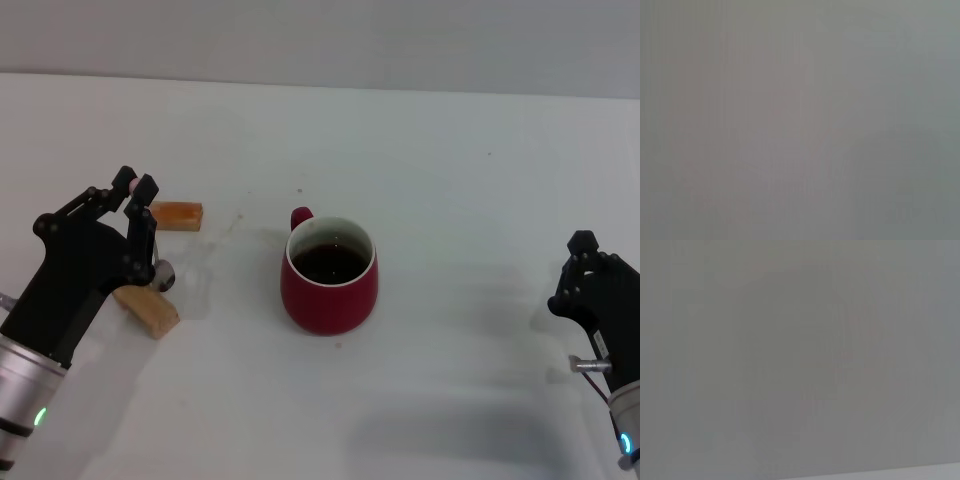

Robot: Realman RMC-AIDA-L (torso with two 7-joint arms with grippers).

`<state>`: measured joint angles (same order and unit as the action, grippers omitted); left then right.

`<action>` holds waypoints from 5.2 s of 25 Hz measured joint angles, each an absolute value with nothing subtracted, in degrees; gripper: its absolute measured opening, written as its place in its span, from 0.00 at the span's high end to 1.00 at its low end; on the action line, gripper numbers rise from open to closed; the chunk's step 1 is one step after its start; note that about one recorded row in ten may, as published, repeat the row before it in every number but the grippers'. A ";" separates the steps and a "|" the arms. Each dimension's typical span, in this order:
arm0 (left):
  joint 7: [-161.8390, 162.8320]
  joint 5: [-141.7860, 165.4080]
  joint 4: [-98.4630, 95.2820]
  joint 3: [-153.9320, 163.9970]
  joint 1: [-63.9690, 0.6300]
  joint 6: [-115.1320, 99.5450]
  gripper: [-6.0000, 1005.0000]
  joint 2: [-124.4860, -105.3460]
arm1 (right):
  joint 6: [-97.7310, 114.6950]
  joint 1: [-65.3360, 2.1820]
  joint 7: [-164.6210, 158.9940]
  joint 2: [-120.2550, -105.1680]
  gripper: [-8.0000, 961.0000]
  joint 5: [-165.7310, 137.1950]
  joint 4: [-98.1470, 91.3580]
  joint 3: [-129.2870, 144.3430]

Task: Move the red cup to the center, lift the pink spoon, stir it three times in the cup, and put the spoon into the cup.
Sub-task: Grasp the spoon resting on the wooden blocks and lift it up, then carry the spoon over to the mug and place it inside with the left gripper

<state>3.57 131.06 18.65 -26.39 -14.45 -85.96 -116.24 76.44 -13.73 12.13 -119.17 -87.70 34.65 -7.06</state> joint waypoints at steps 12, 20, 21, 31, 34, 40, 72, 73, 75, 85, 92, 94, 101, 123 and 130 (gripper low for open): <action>4.28 133.45 18.74 -26.98 -17.75 -87.60 0.85 -116.25 | 76.05 -13.64 12.13 -119.27 0.99 -87.68 33.77 -8.00; 5.69 135.31 18.97 -27.17 -19.25 -90.63 0.85 -116.36 | 76.49 -11.58 12.13 -119.12 0.99 -87.47 30.31 -12.85; 5.72 135.38 18.95 -27.19 -19.39 -90.86 0.85 -116.36 | 76.42 -11.49 12.13 -119.13 0.99 -87.46 29.96 -13.08; 6.84 136.72 20.03 -27.33 -21.46 -93.17 0.85 -116.60 | 76.45 -10.14 12.13 -119.36 0.99 -87.45 27.75 -15.06; 7.88 137.16 19.93 -27.27 -21.93 -93.71 0.85 -117.08 | 76.67 -9.42 12.13 -119.28 0.99 -87.44 27.40 -16.10; 8.67 139.22 20.01 -27.20 -22.36 -93.83 0.85 -117.71 | 76.43 -9.04 12.13 -119.29 0.99 -87.45 26.84 -16.58; 8.26 142.74 21.36 -26.36 -25.21 -81.58 0.85 -118.71 | 76.50 -8.04 12.13 -119.49 0.99 -87.86 27.57 -15.85; 8.18 142.74 21.38 -26.43 -25.35 -80.79 0.85 -118.74 | 76.50 -7.97 12.13 -119.48 0.99 -87.90 27.60 -15.83; 7.87 142.74 21.42 -26.59 -25.72 -79.09 0.85 -118.78 | 76.53 -7.85 12.13 -119.47 0.99 -87.95 27.79 -15.80; 4.52 142.64 21.48 -26.72 -27.91 -73.15 0.85 -119.07 | 76.71 -7.57 12.13 -119.44 0.99 -88.00 28.24 -15.10; 4.43 142.72 23.28 -26.38 -29.15 -70.75 0.85 -119.10 | 76.73 -7.55 12.13 -119.44 0.99 -88.08 28.40 -14.57; 4.42 142.74 24.02 -26.20 -29.37 -70.00 0.85 -119.10 | 76.73 -7.57 12.13 -119.44 0.99 -88.08 28.40 -14.46; 4.37 142.76 26.22 -22.80 -29.07 -69.51 0.85 -119.08 | 76.73 -7.58 12.13 -119.44 0.99 -88.08 28.39 -14.39; -1.65 142.74 28.50 -26.03 -20.67 -70.31 0.85 -118.21 | 76.03 -8.82 12.13 -119.35 0.99 -87.80 28.20 -14.42; -1.55 142.62 27.32 -27.69 -22.95 -69.10 0.85 -118.39 | 76.02 -8.86 12.13 -119.35 0.99 -87.74 28.20 -14.42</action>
